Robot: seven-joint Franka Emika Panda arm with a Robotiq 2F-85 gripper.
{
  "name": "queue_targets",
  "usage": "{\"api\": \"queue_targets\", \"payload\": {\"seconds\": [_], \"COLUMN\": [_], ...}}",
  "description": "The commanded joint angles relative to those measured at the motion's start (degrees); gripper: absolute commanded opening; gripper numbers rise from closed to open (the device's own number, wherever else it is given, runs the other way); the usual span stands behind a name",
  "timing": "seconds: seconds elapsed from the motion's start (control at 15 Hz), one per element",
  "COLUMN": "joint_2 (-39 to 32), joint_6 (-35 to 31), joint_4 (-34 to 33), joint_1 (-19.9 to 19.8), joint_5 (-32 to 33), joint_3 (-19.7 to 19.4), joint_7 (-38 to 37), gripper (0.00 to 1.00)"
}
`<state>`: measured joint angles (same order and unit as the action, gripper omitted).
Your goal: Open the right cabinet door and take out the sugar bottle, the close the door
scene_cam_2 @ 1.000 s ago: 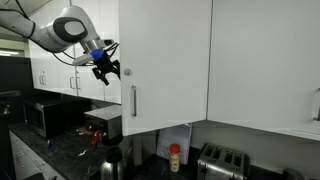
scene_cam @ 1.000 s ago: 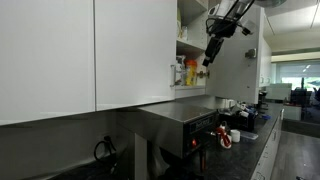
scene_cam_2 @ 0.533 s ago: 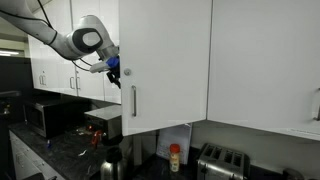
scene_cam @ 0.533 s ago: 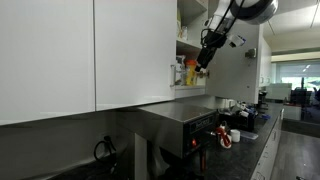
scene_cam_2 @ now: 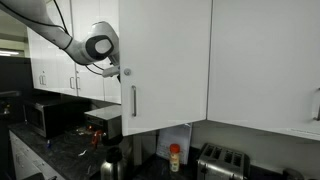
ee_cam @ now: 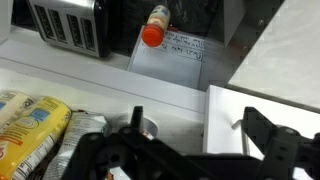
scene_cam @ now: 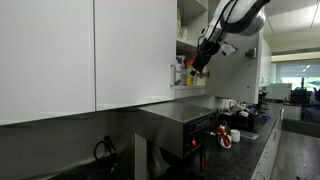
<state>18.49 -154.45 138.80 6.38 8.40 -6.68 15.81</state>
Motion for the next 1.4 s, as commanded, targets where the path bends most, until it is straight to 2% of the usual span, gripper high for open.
{"api": "queue_targets", "payload": {"seconds": [0.0,0.27,0.47,0.53,1.33], "joint_2": [-4.84,-8.46,-10.73,-8.08,-11.50], "joint_6": [-3.39,-6.36,-6.64,-6.00,-7.15], "joint_4": [-3.54,-6.43,-8.84,-6.28,-9.79], "joint_1": [-0.55,0.08,1.96,0.79,1.13], "joint_5": [-3.48,-8.51,-12.20,-9.79,-11.38], "joint_3": [-1.26,-2.84,-5.11,-3.75,-5.11], "joint_7": [4.57,9.35,12.53,9.53,11.06], "gripper": [1.00,1.00,1.00,1.00,1.00]}}
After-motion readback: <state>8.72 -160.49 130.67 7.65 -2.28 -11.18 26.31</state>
